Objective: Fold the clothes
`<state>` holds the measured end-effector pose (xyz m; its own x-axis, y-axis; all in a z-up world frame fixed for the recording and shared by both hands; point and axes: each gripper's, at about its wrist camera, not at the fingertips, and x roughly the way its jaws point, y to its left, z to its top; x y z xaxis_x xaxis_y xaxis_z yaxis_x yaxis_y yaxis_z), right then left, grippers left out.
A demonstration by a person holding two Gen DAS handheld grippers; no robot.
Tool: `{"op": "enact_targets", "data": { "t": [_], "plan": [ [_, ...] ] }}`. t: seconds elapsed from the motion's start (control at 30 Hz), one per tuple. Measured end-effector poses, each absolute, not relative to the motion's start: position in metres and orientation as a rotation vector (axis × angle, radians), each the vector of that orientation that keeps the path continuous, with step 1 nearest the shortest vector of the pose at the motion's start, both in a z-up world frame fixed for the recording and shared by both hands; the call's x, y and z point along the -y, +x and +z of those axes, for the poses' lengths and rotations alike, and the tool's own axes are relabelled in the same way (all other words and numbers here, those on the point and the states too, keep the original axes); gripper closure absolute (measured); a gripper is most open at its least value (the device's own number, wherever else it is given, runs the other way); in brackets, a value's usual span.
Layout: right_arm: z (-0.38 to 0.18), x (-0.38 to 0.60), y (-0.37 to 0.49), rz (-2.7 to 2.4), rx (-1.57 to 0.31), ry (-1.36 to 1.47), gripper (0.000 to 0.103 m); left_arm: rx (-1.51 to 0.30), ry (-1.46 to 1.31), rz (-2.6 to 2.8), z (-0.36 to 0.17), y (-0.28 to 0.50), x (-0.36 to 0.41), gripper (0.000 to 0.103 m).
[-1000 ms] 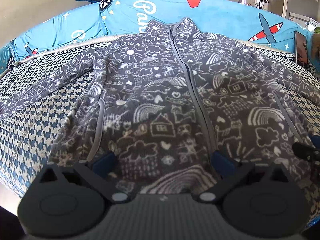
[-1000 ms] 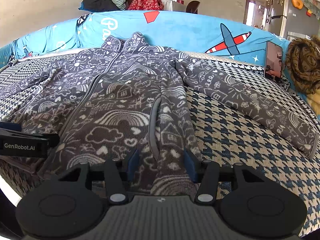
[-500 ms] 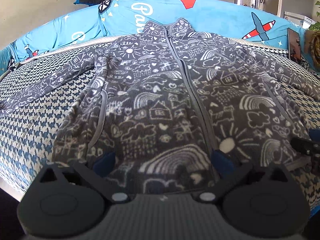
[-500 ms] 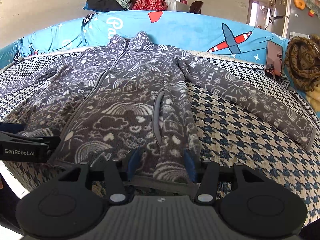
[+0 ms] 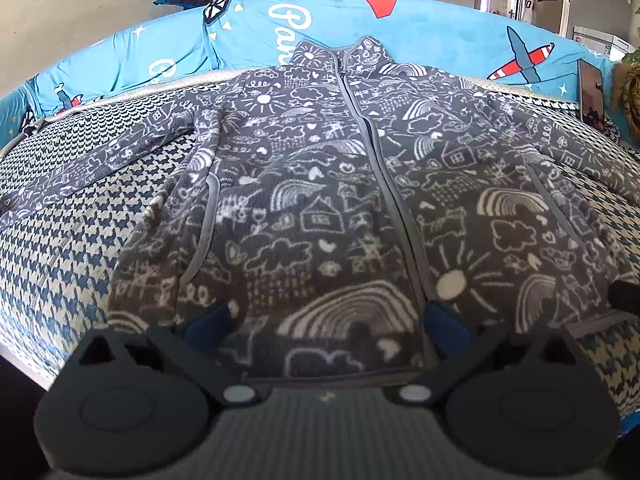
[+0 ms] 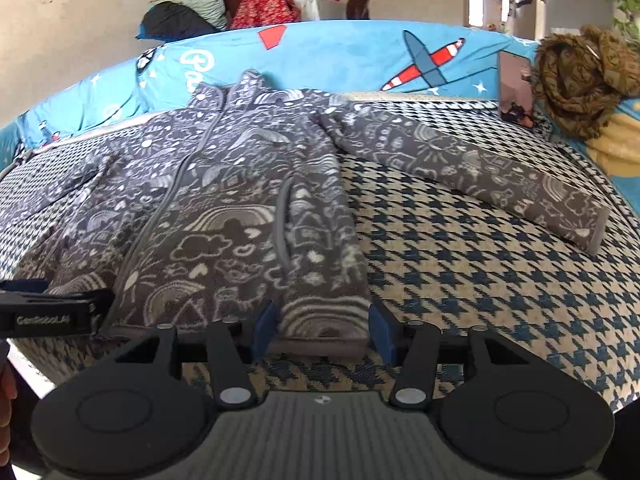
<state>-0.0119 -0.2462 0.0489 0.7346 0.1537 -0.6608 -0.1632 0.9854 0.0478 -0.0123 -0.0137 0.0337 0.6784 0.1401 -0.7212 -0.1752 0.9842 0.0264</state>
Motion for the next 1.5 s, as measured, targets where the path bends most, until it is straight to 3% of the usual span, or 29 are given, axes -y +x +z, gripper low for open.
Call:
{"op": "enact_targets", "data": {
  "t": [0.63, 1.03, 1.2, 1.5],
  "plan": [
    [0.068, 0.385, 0.048, -0.276, -0.67, 0.385, 0.051, -0.791, -0.051, 0.2, 0.039, -0.006, 0.023, 0.0],
    [0.061, 0.444, 0.085, -0.249, -0.678, 0.645, 0.051, -0.799, -0.068, 0.212, 0.036, -0.003, 0.023, 0.0],
    [0.058, 0.455, 0.096, -0.2, -0.661, 0.736, 0.062, -0.801, -0.07, 0.211, 0.036, -0.002, 0.023, 0.0],
    [0.055, 0.447, 0.09, -0.199, -0.67, 0.769, 0.062, -0.799, -0.067, 0.217, 0.035, -0.001, 0.025, 0.0]
  ]
}}
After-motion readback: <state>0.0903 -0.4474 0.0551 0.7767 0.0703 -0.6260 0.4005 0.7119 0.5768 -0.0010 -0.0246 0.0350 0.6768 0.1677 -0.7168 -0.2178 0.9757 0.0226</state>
